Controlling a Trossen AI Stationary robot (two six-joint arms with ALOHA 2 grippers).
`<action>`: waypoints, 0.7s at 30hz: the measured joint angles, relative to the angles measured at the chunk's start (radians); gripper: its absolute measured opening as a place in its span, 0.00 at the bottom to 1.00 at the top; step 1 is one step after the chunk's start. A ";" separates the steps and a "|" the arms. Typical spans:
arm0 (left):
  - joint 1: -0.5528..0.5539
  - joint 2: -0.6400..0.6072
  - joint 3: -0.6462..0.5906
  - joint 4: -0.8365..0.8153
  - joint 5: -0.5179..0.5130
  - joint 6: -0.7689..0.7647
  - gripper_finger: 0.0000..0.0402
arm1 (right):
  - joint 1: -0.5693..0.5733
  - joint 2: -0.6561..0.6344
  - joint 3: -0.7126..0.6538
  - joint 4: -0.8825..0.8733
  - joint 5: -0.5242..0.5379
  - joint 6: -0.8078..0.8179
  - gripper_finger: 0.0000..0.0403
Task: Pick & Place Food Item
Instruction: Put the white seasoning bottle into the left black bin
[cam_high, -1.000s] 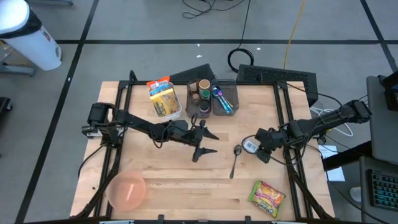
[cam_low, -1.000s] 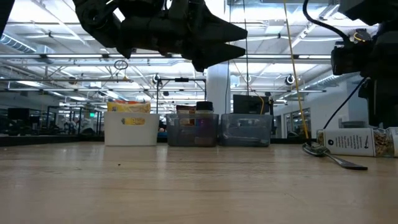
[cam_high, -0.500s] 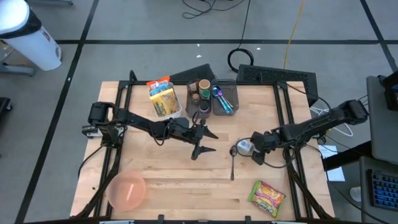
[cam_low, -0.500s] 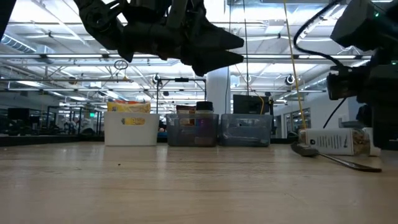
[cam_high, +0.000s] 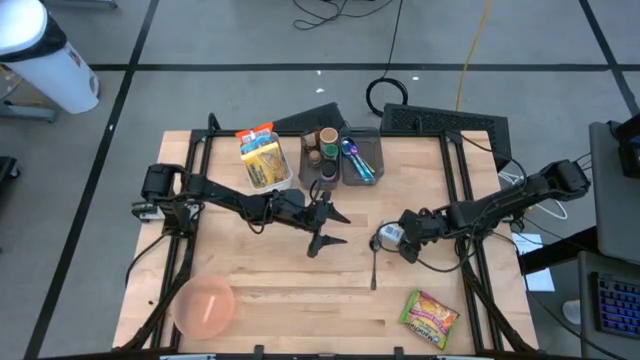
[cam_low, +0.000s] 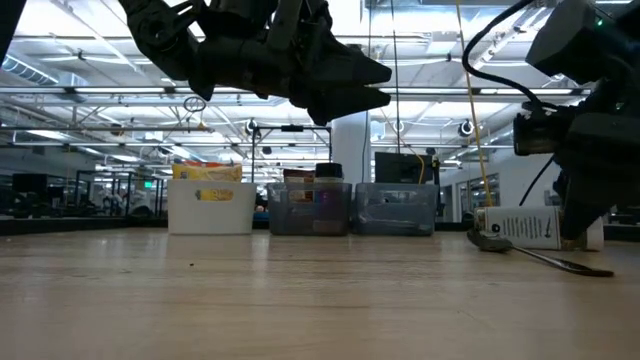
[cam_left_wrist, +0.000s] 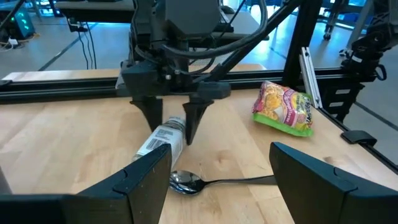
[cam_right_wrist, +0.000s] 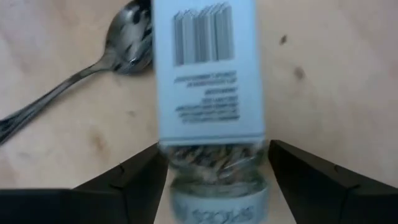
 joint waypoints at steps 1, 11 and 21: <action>0.000 0.000 0.000 0.000 0.000 -0.001 0.68 | -0.001 0.000 0.000 -0.001 0.014 -0.008 0.68; 0.000 0.000 0.000 0.000 -0.001 -0.019 0.68 | -0.001 0.001 -0.001 -0.026 0.033 -0.042 0.49; 0.001 0.000 0.000 -0.032 -0.093 -0.097 0.68 | -0.001 0.001 0.026 0.020 0.031 -0.135 0.49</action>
